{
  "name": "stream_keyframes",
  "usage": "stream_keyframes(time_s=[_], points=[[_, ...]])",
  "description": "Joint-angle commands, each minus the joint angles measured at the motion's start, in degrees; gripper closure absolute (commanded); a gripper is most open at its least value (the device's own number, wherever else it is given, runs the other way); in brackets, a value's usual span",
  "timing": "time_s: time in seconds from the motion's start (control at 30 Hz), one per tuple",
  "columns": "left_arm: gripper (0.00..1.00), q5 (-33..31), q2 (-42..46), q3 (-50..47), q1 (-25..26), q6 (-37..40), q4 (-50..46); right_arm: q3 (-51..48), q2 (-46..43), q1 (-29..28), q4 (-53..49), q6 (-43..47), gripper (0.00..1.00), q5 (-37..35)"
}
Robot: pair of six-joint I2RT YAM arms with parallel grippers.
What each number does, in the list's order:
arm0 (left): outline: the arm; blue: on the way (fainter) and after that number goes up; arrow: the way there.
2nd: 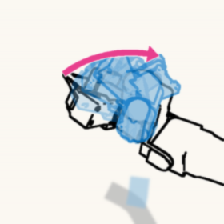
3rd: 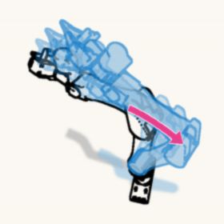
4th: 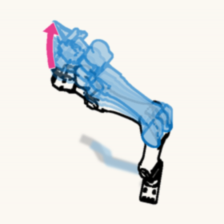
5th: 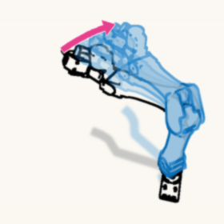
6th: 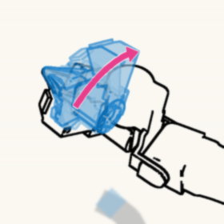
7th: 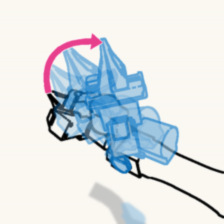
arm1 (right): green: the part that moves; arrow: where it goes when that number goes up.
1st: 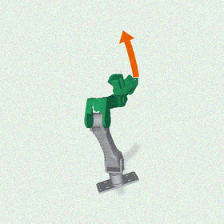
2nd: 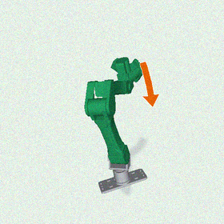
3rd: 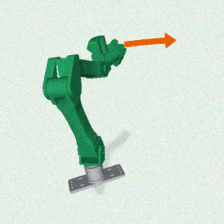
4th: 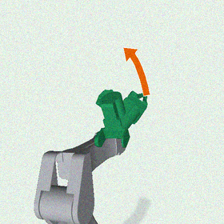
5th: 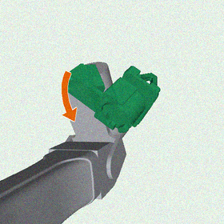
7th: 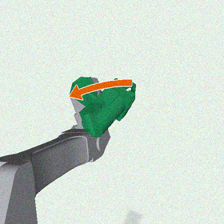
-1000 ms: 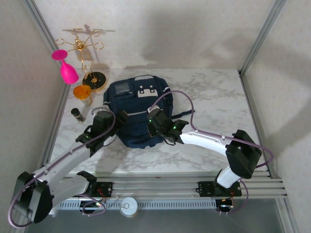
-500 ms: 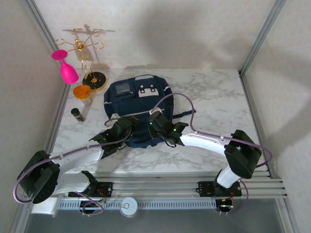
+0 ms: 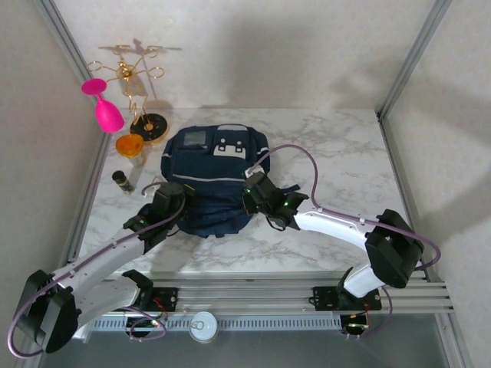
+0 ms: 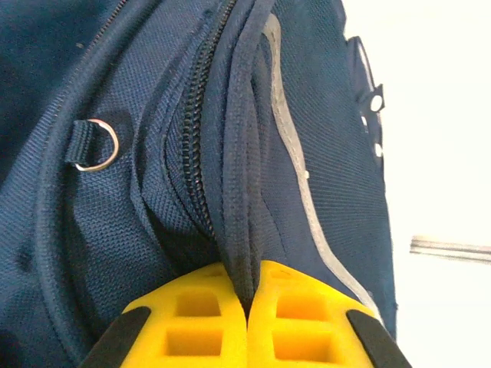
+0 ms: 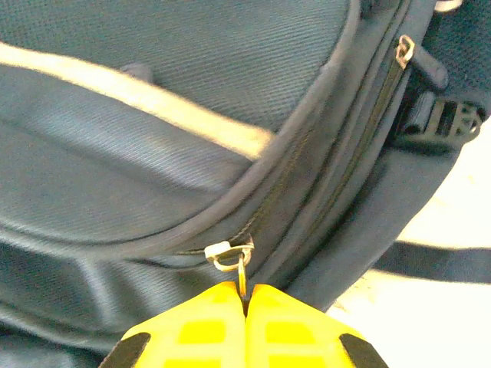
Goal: Pack the student bag
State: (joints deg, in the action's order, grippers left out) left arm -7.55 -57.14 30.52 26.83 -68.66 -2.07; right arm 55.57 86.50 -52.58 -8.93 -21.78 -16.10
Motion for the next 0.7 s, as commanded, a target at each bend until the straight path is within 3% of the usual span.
stream_keyframes(time_s=[0.0, 0.17, 0.33, 0.57, 0.67], points=[[1.0, -3.3, 0.8, -0.4, -7.8, 12.2, -7.7, -1.2, -0.4, 5.0, -5.1, 0.4, 1.0, -6.5], [1.0, 1.4, 0.0, -0.6, -12.1, 16.9, -6.1, 2.1, 2.5, 7.4, -5.2, 0.4, 1.0, -12.5], [1.0, 3.3, -2.2, 0.4, -13.6, 19.5, -5.7, 3.4, 4.9, 10.8, -1.5, 2.3, 1.0, -8.8], [1.0, 5.1, -3.1, 1.6, -13.6, 22.0, -5.9, 5.5, 6.6, 10.8, -1.8, 4.8, 1.0, -9.1], [1.0, 7.2, -4.3, 2.3, -13.6, 22.9, -4.8, 6.0, 6.4, 10.8, -2.0, 4.9, 0.9, -6.0]])
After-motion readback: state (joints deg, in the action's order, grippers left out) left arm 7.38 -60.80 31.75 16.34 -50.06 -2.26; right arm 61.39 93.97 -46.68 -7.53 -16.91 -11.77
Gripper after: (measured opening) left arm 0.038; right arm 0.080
